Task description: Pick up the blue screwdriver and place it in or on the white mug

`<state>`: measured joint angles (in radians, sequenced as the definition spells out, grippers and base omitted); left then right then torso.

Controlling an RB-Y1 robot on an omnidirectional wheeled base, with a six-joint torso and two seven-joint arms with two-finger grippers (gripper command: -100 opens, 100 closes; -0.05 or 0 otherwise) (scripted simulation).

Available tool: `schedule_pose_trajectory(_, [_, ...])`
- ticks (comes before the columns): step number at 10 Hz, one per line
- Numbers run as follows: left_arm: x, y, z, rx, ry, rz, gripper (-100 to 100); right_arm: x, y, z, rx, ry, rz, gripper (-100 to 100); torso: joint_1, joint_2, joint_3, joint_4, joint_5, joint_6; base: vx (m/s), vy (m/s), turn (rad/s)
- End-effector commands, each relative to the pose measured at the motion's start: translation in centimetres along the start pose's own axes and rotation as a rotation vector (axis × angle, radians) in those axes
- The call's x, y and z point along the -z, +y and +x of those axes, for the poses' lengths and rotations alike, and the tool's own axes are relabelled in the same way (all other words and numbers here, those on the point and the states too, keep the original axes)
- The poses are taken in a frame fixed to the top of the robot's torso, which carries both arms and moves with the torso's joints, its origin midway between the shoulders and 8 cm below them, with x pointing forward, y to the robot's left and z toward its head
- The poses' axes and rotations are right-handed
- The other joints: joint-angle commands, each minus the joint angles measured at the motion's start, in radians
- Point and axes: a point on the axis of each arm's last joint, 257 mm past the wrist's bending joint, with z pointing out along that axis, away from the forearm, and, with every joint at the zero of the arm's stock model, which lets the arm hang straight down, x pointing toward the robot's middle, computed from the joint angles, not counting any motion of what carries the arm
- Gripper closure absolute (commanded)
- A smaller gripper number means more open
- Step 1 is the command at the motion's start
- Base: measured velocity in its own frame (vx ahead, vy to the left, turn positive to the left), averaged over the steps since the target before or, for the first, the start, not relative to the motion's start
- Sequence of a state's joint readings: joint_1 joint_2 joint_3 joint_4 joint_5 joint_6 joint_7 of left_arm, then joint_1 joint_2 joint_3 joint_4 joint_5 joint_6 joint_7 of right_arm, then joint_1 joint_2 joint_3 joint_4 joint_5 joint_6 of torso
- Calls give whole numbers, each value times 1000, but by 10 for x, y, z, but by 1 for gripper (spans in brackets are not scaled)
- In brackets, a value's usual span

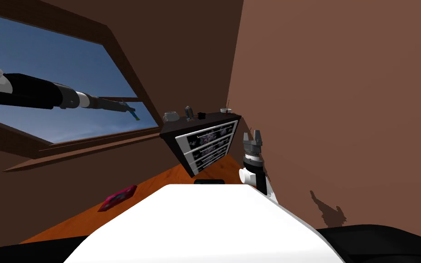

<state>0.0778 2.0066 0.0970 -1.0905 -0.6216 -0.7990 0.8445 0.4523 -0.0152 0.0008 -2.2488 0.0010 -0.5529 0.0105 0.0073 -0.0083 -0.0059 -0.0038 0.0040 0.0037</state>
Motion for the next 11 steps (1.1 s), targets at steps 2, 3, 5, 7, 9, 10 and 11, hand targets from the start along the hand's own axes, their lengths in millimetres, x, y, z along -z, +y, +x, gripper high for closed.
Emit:
schedule_pose_trajectory(2, [6,10,-4,24,-11,-30,100,0,0,0,0,0,0,0,-2,0,0,0,0,-2,1,51,-152])
schedule_pose_trajectory(3, [9,17,-7,39,-19,-47,100,0,0,0,0,0,0,0,-3,0,0,0,0,-1,3,64,-351])
schedule_pose_trajectory(5, [12,22,-10,54,-27,-63,100,0,0,0,0,0,0,0,-2,-2,-1,-1,-1,1,-1,79,-232])
schedule_pose_trajectory(7, [13,35,-4,88,-18,-97,100,0,0,0,0,0,0,0,-2,-3,-2,-1,-1,2,21,74,-307])
schedule_pose_trajectory(9, [22,40,-21,113,-59,-111,100,0,0,0,0,0,0,0,-3,-2,-1,0,0,-3,12,49,-147])
schedule_pose_trajectory(10, [24,43,-23,126,-67,-119,100,0,0,0,0,0,0,0,-3,-3,-2,-1,-1,1,28,89,-430])
schedule_pose_trajectory(11, [24,43,-23,126,-67,-119,100,0,0,0,0,0,0,0,-3,-5,-3,-1,-1,2,20,62,-158])
